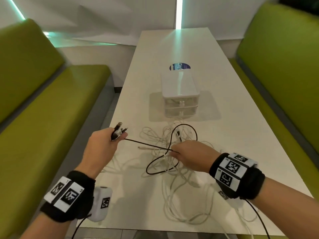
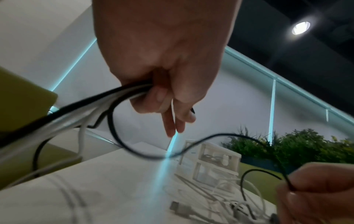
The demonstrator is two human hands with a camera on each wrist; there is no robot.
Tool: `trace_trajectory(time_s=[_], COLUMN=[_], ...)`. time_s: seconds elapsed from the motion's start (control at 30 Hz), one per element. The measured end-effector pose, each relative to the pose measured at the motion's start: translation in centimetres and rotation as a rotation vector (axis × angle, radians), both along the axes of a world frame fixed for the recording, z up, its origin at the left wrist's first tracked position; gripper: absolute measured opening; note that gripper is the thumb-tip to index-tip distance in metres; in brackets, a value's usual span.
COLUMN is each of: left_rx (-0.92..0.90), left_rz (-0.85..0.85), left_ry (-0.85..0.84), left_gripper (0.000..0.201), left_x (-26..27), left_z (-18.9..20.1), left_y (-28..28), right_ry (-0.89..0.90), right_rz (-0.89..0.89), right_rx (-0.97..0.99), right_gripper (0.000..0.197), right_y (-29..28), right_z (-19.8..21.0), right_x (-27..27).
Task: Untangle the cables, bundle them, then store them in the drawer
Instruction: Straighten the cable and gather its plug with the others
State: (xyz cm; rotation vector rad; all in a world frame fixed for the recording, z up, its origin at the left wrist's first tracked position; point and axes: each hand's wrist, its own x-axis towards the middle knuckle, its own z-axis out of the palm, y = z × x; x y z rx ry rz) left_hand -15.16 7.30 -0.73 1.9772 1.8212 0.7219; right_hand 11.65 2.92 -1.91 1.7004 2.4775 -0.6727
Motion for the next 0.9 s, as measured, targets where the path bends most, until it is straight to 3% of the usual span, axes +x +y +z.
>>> trace_trajectory(time_s=[0.1, 0.17, 0.23, 0.3, 0.47, 0.53, 0.67, 0.9], left_rx=[0.108, 0.125, 0.145, 0.156, 0.105, 0.089, 0.131, 0.031], left_rz=[-0.091, -0.265, -0.38, -0.389, -0.45, -0.407, -0.086, 0.153], left_ry=[-0.155, -0.232, -0.165, -0.075, 0.134, 0.144, -0.039, 0.097], left_gripper=[0.022, 0.035, 0.043, 0.042, 0.014, 0.013, 0.024, 0.029], left_x=[1.8, 4.1, 5.9, 6.4, 5.7, 4.9, 1.3, -3.1], left_z=[0.6, 0.7, -0.1, -0.5, 0.1, 0.5, 1.7, 1.1], left_y=[-1.8, -3.2, -3.8, -3.5, -3.4, -3.5, -1.9, -0.6], right_ry=[0.04, 0.016, -0.023, -0.044, -0.036, -0.042, -0.108, -0.081], right_rz=[-0.02, 0.004, 0.048, 0.06, 0.017, 0.014, -0.041, -0.01], right_rx=[-0.009, 0.005, 0.049, 0.055, 0.052, 0.078, 0.1, 0.125], right_gripper=[0.034, 0.034, 0.032, 0.031, 0.031, 0.032, 0.031, 0.032], right_y=[0.2, 0.4, 0.4, 0.3, 0.2, 0.1, 0.1, 0.5], right_z=[0.2, 0.7, 1.1, 1.4, 1.1, 0.6, -0.3, 0.0], right_x=[-0.4, -0.8, -1.2, -1.3, -0.8, -0.8, 0.0, -0.5])
